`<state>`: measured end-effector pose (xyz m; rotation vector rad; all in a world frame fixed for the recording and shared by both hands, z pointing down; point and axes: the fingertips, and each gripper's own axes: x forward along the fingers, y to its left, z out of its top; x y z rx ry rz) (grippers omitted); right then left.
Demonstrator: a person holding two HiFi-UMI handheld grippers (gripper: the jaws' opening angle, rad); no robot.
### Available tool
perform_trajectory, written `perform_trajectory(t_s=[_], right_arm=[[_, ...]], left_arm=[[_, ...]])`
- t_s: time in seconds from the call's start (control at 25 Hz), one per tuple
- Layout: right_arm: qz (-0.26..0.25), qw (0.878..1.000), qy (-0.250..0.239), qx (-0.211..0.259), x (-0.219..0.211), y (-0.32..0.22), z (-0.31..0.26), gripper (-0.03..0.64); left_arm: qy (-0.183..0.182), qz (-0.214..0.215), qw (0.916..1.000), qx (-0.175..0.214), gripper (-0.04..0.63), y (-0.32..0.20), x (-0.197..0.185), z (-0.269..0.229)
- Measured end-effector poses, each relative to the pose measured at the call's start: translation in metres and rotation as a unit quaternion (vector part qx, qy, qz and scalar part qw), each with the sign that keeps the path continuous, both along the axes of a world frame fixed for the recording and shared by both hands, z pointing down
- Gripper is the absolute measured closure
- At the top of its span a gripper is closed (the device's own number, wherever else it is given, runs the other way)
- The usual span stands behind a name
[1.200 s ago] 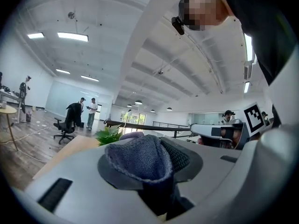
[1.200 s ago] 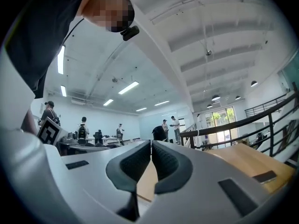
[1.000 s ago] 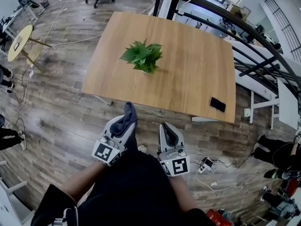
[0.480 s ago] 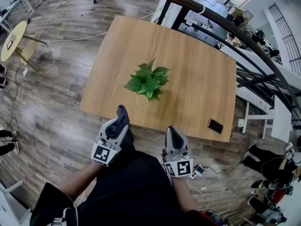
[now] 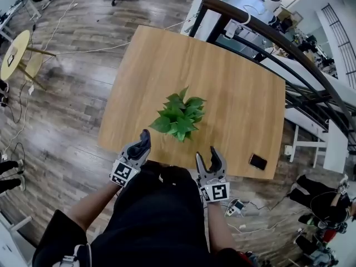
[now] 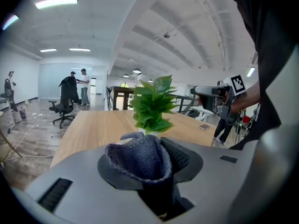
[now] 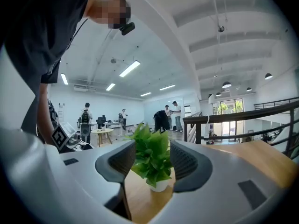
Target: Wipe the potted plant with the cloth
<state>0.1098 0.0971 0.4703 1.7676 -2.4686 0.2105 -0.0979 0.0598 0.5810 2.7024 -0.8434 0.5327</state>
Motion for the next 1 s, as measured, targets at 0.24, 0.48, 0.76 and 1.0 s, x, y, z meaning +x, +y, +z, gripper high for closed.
perform_trajectory(t_s=[0.24,0.48,0.76,1.0], right_arm=[[-0.06,0.994,0.048,-0.072,0.026,-0.027,0.084,0.365],[-0.113,0.981,0.112,-0.11,0.026,-0.066,0.148,0.364],[-0.194,0.964,0.105,-0.146,0.006,-0.087,0.188,0.35],[-0.282,0.939,0.146,-0.129,-0.017,-0.088,0.192,0.342]], left_arm=[[-0.018,0.001,0.9994,-0.029,0.44,-0.052,0.021,0.049],[-0.056,-0.014,0.9982,-0.015,0.44,-0.104,0.049,0.074],[0.011,-0.031,0.9971,-0.069,0.442,-0.119,0.073,0.08],[0.007,0.055,0.9971,-0.053,0.451,-0.118,0.107,0.073]])
